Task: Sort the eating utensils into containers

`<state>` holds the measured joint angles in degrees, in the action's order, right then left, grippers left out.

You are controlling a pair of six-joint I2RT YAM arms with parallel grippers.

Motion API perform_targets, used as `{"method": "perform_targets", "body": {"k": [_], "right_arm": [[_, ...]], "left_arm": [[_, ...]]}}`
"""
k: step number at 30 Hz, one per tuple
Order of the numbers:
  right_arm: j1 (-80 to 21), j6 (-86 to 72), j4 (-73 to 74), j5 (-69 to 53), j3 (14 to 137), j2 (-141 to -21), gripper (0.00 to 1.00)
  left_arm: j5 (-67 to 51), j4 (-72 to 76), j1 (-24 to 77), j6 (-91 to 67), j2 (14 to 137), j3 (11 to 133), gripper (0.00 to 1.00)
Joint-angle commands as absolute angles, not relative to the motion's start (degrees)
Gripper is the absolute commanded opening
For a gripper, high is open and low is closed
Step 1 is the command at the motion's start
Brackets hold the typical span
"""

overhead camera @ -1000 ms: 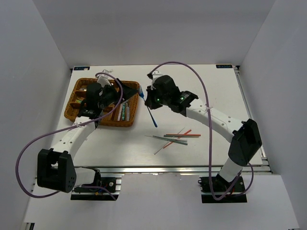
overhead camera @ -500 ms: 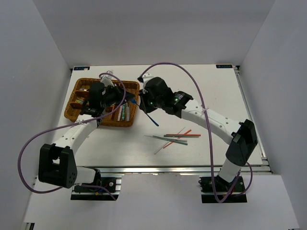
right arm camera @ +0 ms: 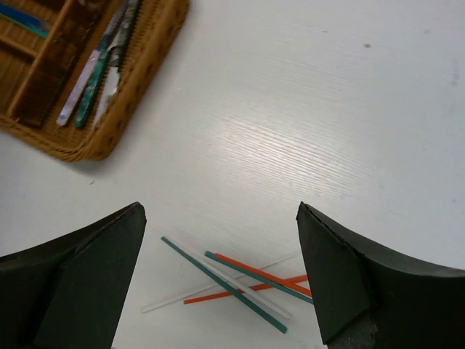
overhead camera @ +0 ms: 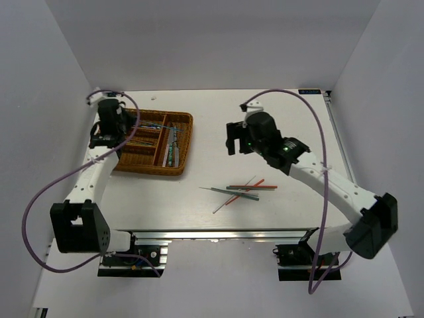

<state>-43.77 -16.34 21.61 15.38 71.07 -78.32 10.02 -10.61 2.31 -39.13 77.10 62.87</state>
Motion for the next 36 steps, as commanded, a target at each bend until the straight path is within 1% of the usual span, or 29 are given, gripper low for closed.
{"method": "perform_targets", "body": {"k": [1, 2, 5, 10, 20, 22, 23, 24, 26, 27, 30, 31, 34, 36], "right_arm": [[-42.0, -16.1, 18.7, 17.2, 67.3, -74.5, 0.89], [-41.5, -15.9, 18.8, 17.4, 66.4, -73.1, 0.89], [-39.8, -15.3, 18.0, 16.9, 62.5, -70.7, 0.89], [-37.6, -14.9, 16.2, 14.8, 58.4, -69.1, 0.89], [-36.7, -14.5, 15.6, 13.4, 58.1, -70.1, 0.89], [-36.7, -14.5, 15.5, 13.4, 58.0, -69.8, 0.89], [-36.7, -14.5, 15.6, 13.4, 58.1, -69.6, 0.89], [-36.7, -14.4, 15.5, 13.4, 58.1, -69.6, 0.89], [-36.6, -14.4, 15.6, 13.6, 58.4, -69.4, 0.89], [-36.6, -14.4, 15.6, 13.9, 58.5, -69.3, 0.89], [-36.5, -14.5, 15.6, 13.9, 58.9, -69.2, 0.89], [-36.5, -14.7, 15.6, 13.8, 59.0, -69.2, 0.89], [-36.6, -15.0, 15.2, 13.7, 58.7, -69.2, 0.89], [-36.5, -14.9, 14.5, 12.7, 58.0, -69.3, 0.89]], "left_arm": [[22.0, -14.1, -5.0, -37.1, 82.9, 68.4, 0.0], [22.3, -14.7, -5.9, -36.3, 85.0, 72.0, 0.0], [21.0, -16.7, -9.6, -34.5, 91.1, 77.8, 0.0], [20.9, -20.1, -12.9, -31.9, 96.3, 83.6, 0.0], [16.5, -21.0, -14.3, -32.0, 100.5, 82.1, 0.0], [15.7, -20.8, -14.3, -32.8, 100.7, 81.0, 0.05], [15.3, -20.4, -14.2, -33.3, 100.7, 80.7, 0.08], [15.1, -20.3, -14.3, -33.6, 100.5, 80.2, 0.19], [14.9, -20.5, -14.2, -33.7, 100.5, 79.5, 0.3], [15.0, -21.0, -14.3, -33.9, 100.5, 79.5, 0.43], [15.3, -21.7, -14.2, -34.3, 100.2, 79.2, 0.64], [15.2, -21.8, -14.2, -34.3, 100.2, 79.2, 0.76], [14.9, -22.9, -14.1, -34.5, 100.4, 80.2, 0.87], [14.0, -23.8, -14.2, -34.5, 100.1, 81.5, 0.88]]}}
